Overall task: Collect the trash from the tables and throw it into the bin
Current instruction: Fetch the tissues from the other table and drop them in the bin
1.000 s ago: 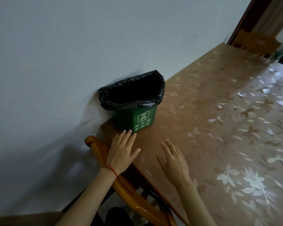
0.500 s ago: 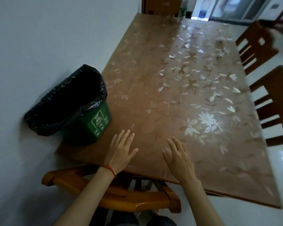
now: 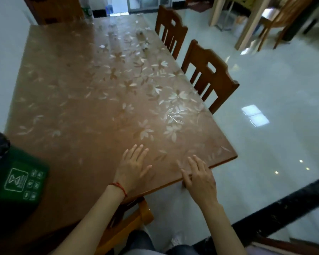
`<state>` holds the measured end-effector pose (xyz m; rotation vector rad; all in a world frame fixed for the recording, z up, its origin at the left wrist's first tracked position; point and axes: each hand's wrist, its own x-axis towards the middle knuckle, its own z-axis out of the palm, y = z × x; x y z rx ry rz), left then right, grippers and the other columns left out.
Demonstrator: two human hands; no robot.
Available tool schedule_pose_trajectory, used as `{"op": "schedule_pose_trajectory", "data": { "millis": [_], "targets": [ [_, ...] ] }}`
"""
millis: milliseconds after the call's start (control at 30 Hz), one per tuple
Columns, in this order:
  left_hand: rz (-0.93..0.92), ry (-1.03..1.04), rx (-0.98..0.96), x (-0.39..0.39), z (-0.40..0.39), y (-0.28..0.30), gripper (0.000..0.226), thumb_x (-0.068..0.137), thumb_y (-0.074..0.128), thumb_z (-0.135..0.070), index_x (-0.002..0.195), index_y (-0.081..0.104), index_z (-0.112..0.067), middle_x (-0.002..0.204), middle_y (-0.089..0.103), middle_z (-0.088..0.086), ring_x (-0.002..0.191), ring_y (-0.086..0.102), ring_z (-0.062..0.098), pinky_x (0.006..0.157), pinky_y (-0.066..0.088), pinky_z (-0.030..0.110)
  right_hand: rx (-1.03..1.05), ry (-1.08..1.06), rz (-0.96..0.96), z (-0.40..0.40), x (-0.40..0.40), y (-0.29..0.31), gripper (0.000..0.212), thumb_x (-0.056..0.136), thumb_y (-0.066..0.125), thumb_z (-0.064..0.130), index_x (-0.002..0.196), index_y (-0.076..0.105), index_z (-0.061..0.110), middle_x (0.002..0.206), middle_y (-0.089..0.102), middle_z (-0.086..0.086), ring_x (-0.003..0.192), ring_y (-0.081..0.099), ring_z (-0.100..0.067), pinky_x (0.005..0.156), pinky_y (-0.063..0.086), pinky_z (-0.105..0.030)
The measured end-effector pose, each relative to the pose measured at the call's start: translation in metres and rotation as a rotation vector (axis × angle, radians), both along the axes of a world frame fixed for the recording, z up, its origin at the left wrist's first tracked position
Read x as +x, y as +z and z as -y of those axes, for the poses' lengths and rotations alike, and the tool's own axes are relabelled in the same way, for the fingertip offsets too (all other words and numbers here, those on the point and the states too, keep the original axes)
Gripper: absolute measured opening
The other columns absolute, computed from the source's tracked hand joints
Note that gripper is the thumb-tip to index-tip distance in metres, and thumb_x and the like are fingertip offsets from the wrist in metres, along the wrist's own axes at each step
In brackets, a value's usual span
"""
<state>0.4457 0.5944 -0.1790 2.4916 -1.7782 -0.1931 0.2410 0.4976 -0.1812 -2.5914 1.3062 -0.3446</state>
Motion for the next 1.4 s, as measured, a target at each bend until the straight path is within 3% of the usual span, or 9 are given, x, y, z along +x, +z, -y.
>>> {"op": "schedule_pose_trajectory", "data": {
  "millis": [67,233,400,467,533,667,867,1100,1400],
  "targets": [
    [0.005,-0.078,0.006,-0.017,0.022,-0.001,0.056,0.084,0.032,-0.046,0.114,0.062,-0.009,0.116,0.066,0.013,0.107,0.062,0.030,0.084,0.052,0.048,0.009,-0.069,0.005,0.006,-0.027,0.001,0.054,0.084,0.037,0.044,0.114,0.061,0.007,0.115,0.065,-0.014,0.104,0.063,-0.029,0.079,0.054,-0.037],
    [0.021,-0.228,0.018,-0.067,0.075,0.005,0.072,0.093,0.005,-0.050,0.116,0.059,-0.009,0.118,0.064,0.013,0.110,0.060,0.030,0.086,0.051,0.048,0.031,-0.256,0.028,0.019,-0.096,-0.002,0.053,0.082,0.039,0.041,0.115,0.060,0.005,0.113,0.065,-0.016,0.101,0.063,-0.031,0.079,0.053,-0.040],
    [0.024,-0.344,0.010,-0.128,0.115,0.004,0.067,0.092,0.012,-0.052,0.123,0.055,-0.011,0.126,0.059,0.013,0.118,0.054,0.031,0.095,0.046,0.050,0.039,-0.402,0.033,0.025,-0.158,-0.004,0.051,0.082,0.040,0.041,0.113,0.061,0.005,0.113,0.065,-0.017,0.102,0.063,-0.032,0.080,0.053,-0.041],
    [0.015,-0.385,0.010,-0.151,0.129,0.002,0.067,0.092,0.012,-0.053,0.122,0.056,-0.011,0.126,0.059,0.013,0.118,0.054,0.031,0.094,0.046,0.050,0.034,-0.459,0.033,0.027,-0.182,-0.006,0.048,0.082,0.046,0.039,0.113,0.061,0.005,0.112,0.065,-0.016,0.101,0.063,-0.032,0.079,0.053,-0.041],
    [-0.008,-0.437,0.009,-0.175,0.141,0.001,0.061,0.088,0.026,-0.052,0.122,0.055,-0.010,0.125,0.060,0.014,0.117,0.054,0.033,0.093,0.047,0.051,0.035,-0.513,0.028,0.029,-0.205,-0.008,0.046,0.080,0.054,0.035,0.113,0.060,0.004,0.112,0.065,-0.017,0.102,0.062,-0.032,0.080,0.053,-0.042],
    [-0.026,-0.518,0.011,-0.215,0.161,0.004,0.059,0.081,0.034,-0.048,0.119,0.058,-0.010,0.121,0.063,0.012,0.113,0.058,0.033,0.090,0.048,0.051,0.034,-0.628,0.022,0.030,-0.244,-0.011,0.047,0.082,0.049,0.037,0.113,0.061,0.004,0.112,0.065,-0.017,0.103,0.062,-0.032,0.081,0.052,-0.043],
    [-0.052,-0.630,0.041,-0.256,0.197,-0.001,0.068,0.092,0.014,-0.055,0.118,0.057,-0.010,0.119,0.063,0.012,0.113,0.057,0.033,0.091,0.049,0.050,0.029,-0.758,0.024,0.035,-0.282,-0.015,0.046,0.075,0.075,0.022,0.114,0.060,0.001,0.115,0.063,-0.019,0.107,0.060,-0.034,0.083,0.051,-0.045],
    [-0.079,-0.696,0.090,-0.287,0.260,-0.010,0.072,0.092,0.007,-0.055,0.117,0.056,-0.009,0.117,0.064,0.015,0.110,0.059,0.036,0.087,0.050,0.050,0.026,-0.857,0.002,0.076,-0.315,-0.025,0.046,0.080,0.067,0.028,0.117,0.059,0.004,0.120,0.061,-0.019,0.110,0.058,-0.033,0.087,0.049,-0.044],
    [-0.114,-0.697,0.091,-0.310,0.383,-0.015,0.075,0.091,0.006,-0.057,0.118,0.057,-0.008,0.119,0.063,0.016,0.112,0.058,0.037,0.089,0.048,0.052,0.010,-0.914,0.020,0.199,-0.340,-0.021,0.045,0.082,0.060,0.031,0.118,0.058,0.003,0.122,0.060,-0.019,0.113,0.056,-0.034,0.089,0.048,-0.045]
  ]
}}
